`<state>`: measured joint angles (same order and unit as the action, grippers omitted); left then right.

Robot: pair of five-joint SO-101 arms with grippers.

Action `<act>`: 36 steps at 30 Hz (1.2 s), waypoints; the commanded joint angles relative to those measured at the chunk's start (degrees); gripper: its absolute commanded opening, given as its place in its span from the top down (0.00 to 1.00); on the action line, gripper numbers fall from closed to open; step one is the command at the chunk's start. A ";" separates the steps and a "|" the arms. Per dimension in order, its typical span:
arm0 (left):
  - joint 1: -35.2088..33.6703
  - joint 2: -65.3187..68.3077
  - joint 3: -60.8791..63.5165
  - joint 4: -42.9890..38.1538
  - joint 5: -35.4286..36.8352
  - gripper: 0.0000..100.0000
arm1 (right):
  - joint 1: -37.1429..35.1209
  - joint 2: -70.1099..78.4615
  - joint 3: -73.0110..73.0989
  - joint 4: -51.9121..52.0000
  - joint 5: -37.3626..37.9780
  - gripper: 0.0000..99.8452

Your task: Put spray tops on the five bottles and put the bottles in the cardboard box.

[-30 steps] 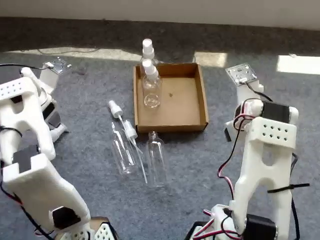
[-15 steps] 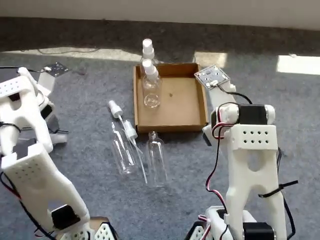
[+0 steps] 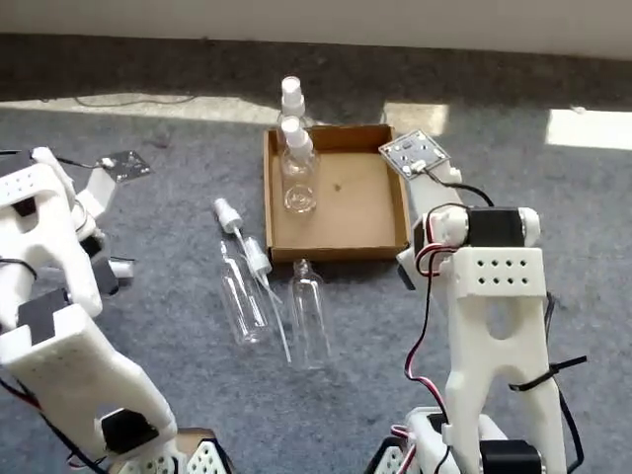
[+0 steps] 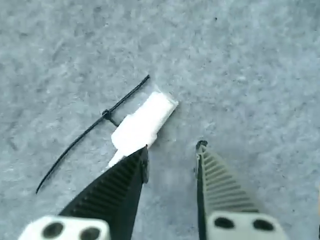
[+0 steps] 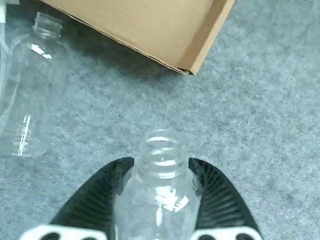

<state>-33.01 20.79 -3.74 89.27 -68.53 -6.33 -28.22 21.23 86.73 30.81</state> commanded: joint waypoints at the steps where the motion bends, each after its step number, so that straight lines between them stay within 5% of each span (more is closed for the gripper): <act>1: 2.77 -2.59 5.41 -10.64 -0.88 0.81 | -0.31 -1.98 -0.48 0.57 -0.62 0.96; 15: 4.26 -2.51 10.68 -18.11 -0.62 0.81 | -0.40 -2.07 -0.48 0.75 -0.62 0.96; 25: 4.26 -3.30 9.36 -9.67 0.26 0.97 | -0.75 -2.15 -0.84 0.75 -0.79 0.96; 36: 4.35 -23.52 0.22 2.90 15.82 0.99 | -15.08 -14.11 -0.04 -4.26 -10.64 0.96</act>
<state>-29.85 9.63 0.04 88.40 -57.45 -17.76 -35.69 21.23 85.14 22.73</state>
